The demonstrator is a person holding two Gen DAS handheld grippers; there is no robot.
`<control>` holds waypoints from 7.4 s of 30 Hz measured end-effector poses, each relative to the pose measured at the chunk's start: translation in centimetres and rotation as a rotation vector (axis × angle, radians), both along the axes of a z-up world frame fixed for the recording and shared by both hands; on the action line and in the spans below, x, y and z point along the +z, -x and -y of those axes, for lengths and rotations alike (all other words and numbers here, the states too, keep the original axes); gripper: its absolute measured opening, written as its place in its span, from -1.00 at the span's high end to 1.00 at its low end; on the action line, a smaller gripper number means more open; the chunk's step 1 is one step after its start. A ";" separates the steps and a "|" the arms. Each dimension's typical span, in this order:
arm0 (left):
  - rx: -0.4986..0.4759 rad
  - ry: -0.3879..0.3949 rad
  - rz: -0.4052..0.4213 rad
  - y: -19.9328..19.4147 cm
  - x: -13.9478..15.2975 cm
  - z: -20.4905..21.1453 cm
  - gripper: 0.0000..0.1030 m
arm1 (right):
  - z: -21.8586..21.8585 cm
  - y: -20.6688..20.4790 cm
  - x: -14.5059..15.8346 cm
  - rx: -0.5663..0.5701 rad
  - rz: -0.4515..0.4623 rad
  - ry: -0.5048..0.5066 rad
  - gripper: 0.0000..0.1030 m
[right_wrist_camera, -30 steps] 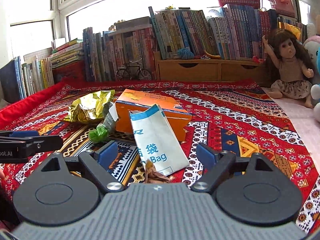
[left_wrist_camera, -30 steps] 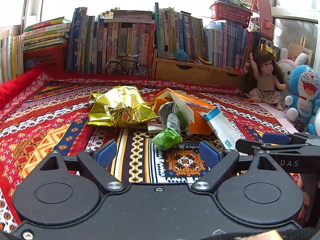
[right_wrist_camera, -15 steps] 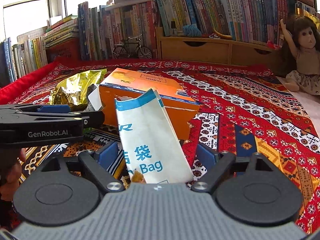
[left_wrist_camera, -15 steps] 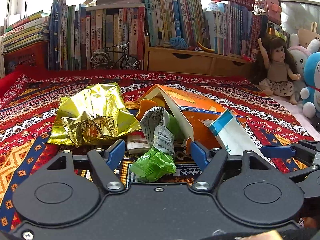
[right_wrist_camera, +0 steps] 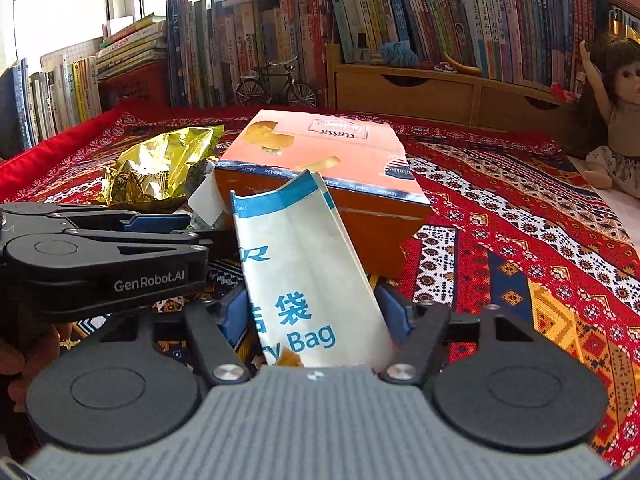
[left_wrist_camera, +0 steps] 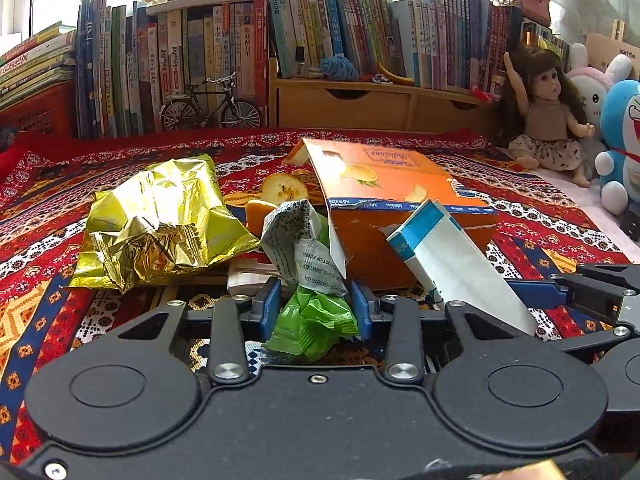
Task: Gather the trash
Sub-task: 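Grasp the white-blue paper bag with the right gripper while the left grasps the green wrapper, then carry both items to the black bin and release them inside, then grasp the brown paper scrap with the right gripper while the left grasps the gold foil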
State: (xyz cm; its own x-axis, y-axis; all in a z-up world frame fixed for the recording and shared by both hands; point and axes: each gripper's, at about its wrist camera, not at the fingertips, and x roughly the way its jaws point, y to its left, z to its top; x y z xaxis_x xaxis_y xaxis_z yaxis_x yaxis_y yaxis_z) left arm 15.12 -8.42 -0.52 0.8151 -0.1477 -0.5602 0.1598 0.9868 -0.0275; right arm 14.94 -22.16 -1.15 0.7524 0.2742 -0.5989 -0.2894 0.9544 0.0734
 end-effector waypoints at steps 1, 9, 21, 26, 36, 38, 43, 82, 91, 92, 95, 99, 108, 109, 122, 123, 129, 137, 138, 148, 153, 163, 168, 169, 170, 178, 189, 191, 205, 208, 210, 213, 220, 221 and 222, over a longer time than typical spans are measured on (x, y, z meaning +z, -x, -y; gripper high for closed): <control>0.000 -0.004 0.007 0.2 0.1 0.0 0.34 | 0.0 0.1 0.1 0.001 0.005 -0.005 -0.32; 0.029 -0.005 0.025 2.3 1.6 -1.1 0.40 | 0.0 1.3 1.0 -0.007 0.031 -0.035 -0.15; 0.053 0.022 0.033 6.8 3.3 -4.1 0.46 | 0.1 3.7 2.4 -0.014 0.068 -0.063 0.09; 0.034 0.041 0.036 8.9 3.8 -5.2 0.46 | 0.1 4.7 2.8 -0.016 0.084 -0.072 0.20; 0.025 0.061 0.044 11.8 4.4 -6.7 0.48 | -0.3 5.7 4.3 -0.011 0.117 -0.126 0.20; 0.026 0.068 0.043 12.3 4.4 -7.1 0.48 | -0.4 6.0 4.6 -0.005 0.124 -0.133 0.21; 0.020 0.099 0.044 14.3 4.7 -7.9 0.48 | -0.6 7.5 4.9 0.026 0.127 -0.160 0.21; -0.093 0.035 -0.207 32.8 -4.1 -6.5 0.49 | -1.6 26.2 -6.4 -0.004 -0.193 -0.253 0.22; -0.059 0.020 -0.369 31.4 -9.1 -6.2 0.49 | -2.0 25.6 -11.2 -0.047 -0.357 -0.239 0.24; -0.055 0.023 -0.385 31.2 -9.6 -6.3 0.49 | -2.1 25.6 -11.5 -0.051 -0.367 -0.236 0.24; -0.048 0.018 -0.425 30.8 -10.7 -6.4 0.49 | -2.3 25.5 -12.5 -0.057 -0.395 -0.225 0.24; -0.043 0.004 -0.471 30.3 -12.3 -6.3 0.49 | -2.5 25.4 -13.7 -0.062 -0.435 -0.216 0.24; -0.008 0.020 -0.628 28.8 -17.0 -6.1 0.49 | -3.4 24.3 -17.2 -0.079 -0.557 -0.208 0.24; 0.000 0.013 -0.639 28.7 -17.7 -6.1 0.49 | -3.6 24.2 -17.7 -0.082 -0.570 -0.204 0.24; 0.100 0.021 -0.791 27.6 -24.7 -6.6 0.49 | -4.5 23.6 -24.4 -0.160 -0.739 -0.222 0.24; 0.101 0.016 -0.797 27.5 -25.0 -6.5 0.49 | -4.6 23.6 -24.6 -0.162 -0.745 -0.221 0.24; 0.118 0.025 -0.831 27.5 -26.3 -6.7 0.49 | -3.7 23.3 -25.5 -0.202 -0.785 -0.262 0.16; 0.118 0.041 -0.831 26.8 -26.7 -7.5 0.48 | -3.5 23.4 -25.7 -0.217 -0.767 -0.278 -0.09; 0.122 0.039 -0.830 26.8 -26.7 -7.5 0.43 | -3.5 23.3 -25.8 -0.222 -0.766 -0.278 -0.11; 0.153 0.022 -0.823 26.5 -26.3 -7.9 0.06 | -2.9 23.2 -25.7 -0.265 -0.751 -0.305 -0.41; 0.135 0.010 -0.788 26.9 -24.6 -7.5 0.06 | -2.8 23.2 -25.2 -0.257 -0.727 -0.308 -0.44; -0.046 -0.023 -0.522 29.1 -13.2 -6.5 0.04 | -1.4 24.4 -15.8 -0.094 -0.458 -0.302 -0.57; -0.144 -0.036 -0.369 30.3 -6.0 -7.0 -0.07 | 0.2 24.9 -8.4 0.029 -0.283 -0.305 -0.72; -0.156 -0.028 -0.334 30.4 -4.6 -7.2 -0.13 | 0.7 24.6 -6.9 0.042 -0.248 -0.308 -0.74; -0.160 -0.019 -0.300 30.3 -3.3 -7.5 -0.16 | 1.2 24.3 -5.6 0.049 -0.214 -0.308 -0.78; -0.106 0.010 -0.059 26.6 3.7 -8.7 -0.51 | 2.8 21.7 2.1 0.041 0.042 -0.321 -0.91; 0.130 0.107 0.115 14.7 6.3 -11.3 -0.66 | 2.2 15.1 2.9 -0.121 0.189 -0.178 -0.89; 0.149 0.108 0.131 12.3 6.0 -11.3 -0.65 | 2.2 14.2 2.1 -0.140 0.176 -0.163 -0.82; 0.229 0.138 0.152 0.3 1.7 -10.0 -0.59 | -0.7 11.7 -1.0 -0.176 0.187 -0.058 -0.63; 0.229 0.126 0.136 -0.5 1.0 -9.9 -0.39 | -1.1 11.5 -1.4 -0.174 0.192 -0.039 -0.63; 0.232 0.130 0.134 -0.6 0.8 -9.8 -0.16 | -1.4 11.5 -1.7 -0.171 0.204 -0.019 -0.62; 0.222 0.144 0.117 -0.8 0.5 -9.8 0.29 | -1.6 11.6 -1.7 -0.162 0.218 -0.003 -0.57; 0.191 0.115 0.146 0.7 1.2 -9.2 0.62 | -1.1 12.0 -1.5 -0.183 0.231 -0.029 0.23; 0.182 0.106 0.153 1.0 1.3 -9.1 0.63 | -1.0 12.2 -1.4 -0.177 0.232 -0.047 0.28; 0.173 0.097 0.160 1.4 1.5 -8.9 0.65 | -0.9 12.3 -1.4 -0.174 0.233 -0.056 0.30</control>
State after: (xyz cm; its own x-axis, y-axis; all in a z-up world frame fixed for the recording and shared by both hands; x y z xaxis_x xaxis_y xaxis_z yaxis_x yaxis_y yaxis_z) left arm 13.67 0.44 1.01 0.9102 -0.0446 -0.4118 -0.0015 0.9938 -0.1109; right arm 2.59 -21.28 -2.51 0.9066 0.1563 -0.3920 -0.1366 0.9876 0.0777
